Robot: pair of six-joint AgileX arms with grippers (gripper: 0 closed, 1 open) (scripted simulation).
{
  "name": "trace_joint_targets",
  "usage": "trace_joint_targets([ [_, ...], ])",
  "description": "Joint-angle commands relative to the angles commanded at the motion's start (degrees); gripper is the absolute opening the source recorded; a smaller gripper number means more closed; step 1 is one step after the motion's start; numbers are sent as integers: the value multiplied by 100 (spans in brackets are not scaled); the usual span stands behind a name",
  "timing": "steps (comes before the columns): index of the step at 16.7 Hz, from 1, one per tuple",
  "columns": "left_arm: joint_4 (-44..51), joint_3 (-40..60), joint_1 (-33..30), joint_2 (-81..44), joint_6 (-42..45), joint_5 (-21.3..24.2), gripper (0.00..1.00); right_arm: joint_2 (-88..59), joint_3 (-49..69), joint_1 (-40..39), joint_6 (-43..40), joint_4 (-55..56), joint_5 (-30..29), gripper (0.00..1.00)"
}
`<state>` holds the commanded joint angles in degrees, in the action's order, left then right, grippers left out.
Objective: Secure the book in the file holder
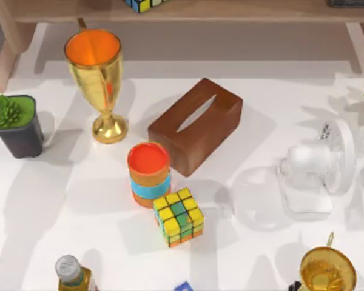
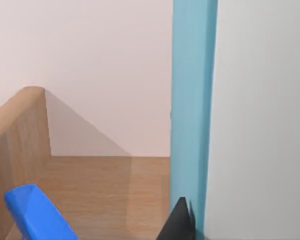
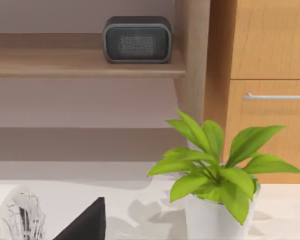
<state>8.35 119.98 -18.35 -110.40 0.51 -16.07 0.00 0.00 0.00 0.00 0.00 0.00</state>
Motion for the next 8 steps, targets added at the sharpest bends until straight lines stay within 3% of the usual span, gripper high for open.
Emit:
trace_joint_targets([
  [4, -323, -23, 354, 344, 388, 159, 0, 0, 0, 0, 0, 0, 0, 100],
  [8, -908, -484, 1418, 772, 1409, 457, 0, 0, 0, 0, 0, 0, 0, 100],
])
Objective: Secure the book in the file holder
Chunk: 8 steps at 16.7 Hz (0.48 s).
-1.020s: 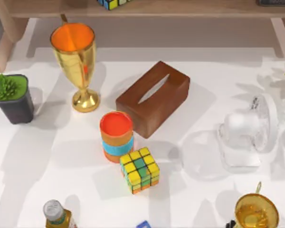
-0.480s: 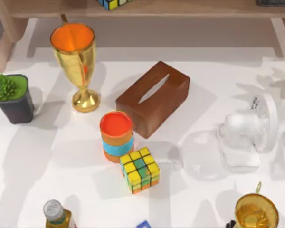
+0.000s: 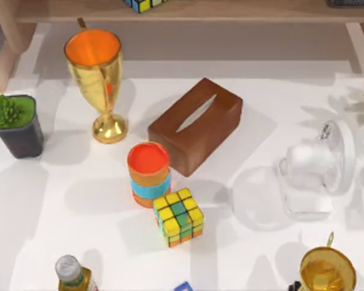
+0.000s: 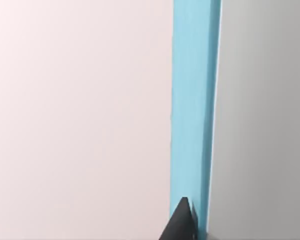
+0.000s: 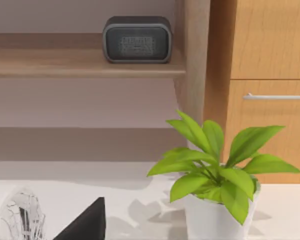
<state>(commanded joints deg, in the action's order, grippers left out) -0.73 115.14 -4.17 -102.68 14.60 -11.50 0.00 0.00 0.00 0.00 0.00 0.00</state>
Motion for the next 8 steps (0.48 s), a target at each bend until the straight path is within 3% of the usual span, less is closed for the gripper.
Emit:
trace_joint_targets([
  [8, -1226, -2496, 2942, -1, 3151, 922, 0, 0, 0, 0, 0, 0, 0, 100],
])
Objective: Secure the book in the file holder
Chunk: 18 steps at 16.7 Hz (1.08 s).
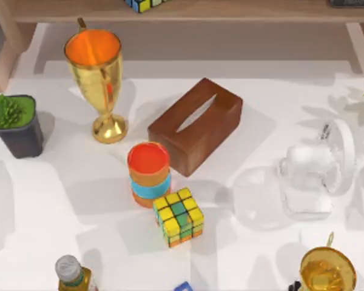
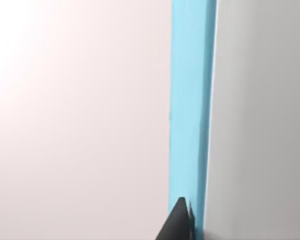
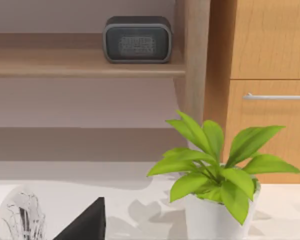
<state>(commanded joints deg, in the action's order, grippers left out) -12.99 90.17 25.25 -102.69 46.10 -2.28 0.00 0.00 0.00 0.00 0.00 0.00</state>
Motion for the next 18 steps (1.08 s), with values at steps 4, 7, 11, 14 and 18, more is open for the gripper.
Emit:
trace_joint_targets([
  [4, -636, -1494, 1165, -202, 1737, 647, 0, 0, 0, 0, 0, 0, 0, 100],
  [7, -1131, -2466, 1604, -324, 2941, 1233, 0, 0, 0, 0, 0, 0, 0, 100],
  [11, -1805, -3345, 1442, -370, 4258, 2136, 0, 0, 0, 0, 0, 0, 0, 100],
  [14, -2247, -3656, 967, -391, 4941, 2768, 0, 0, 0, 0, 0, 0, 0, 100],
  [18, -2555, -3710, 412, -603, 5344, 3244, 0, 0, 0, 0, 0, 0, 0, 100],
])
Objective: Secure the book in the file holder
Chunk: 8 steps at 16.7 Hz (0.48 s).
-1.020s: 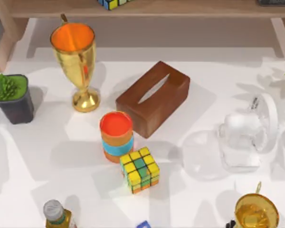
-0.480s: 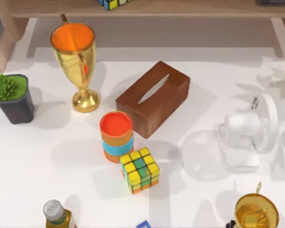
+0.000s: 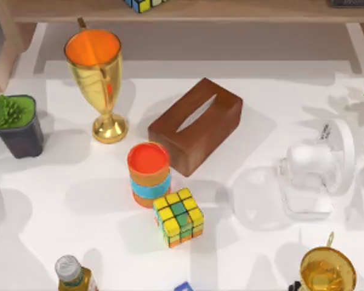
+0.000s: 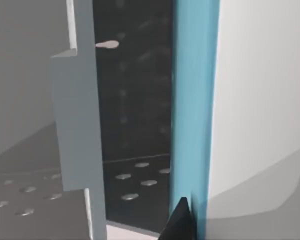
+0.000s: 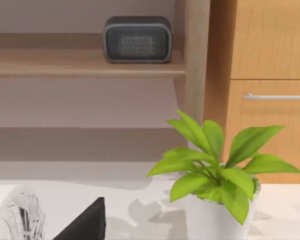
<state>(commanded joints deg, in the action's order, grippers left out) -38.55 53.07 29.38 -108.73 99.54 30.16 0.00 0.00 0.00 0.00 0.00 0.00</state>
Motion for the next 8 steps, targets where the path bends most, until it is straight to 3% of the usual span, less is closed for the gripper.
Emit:
trace_joint_targets([
  [8, -5, 89, -57, -79, 11, 3, 0, 0, 0, 0, 0, 0, 0, 100],
])
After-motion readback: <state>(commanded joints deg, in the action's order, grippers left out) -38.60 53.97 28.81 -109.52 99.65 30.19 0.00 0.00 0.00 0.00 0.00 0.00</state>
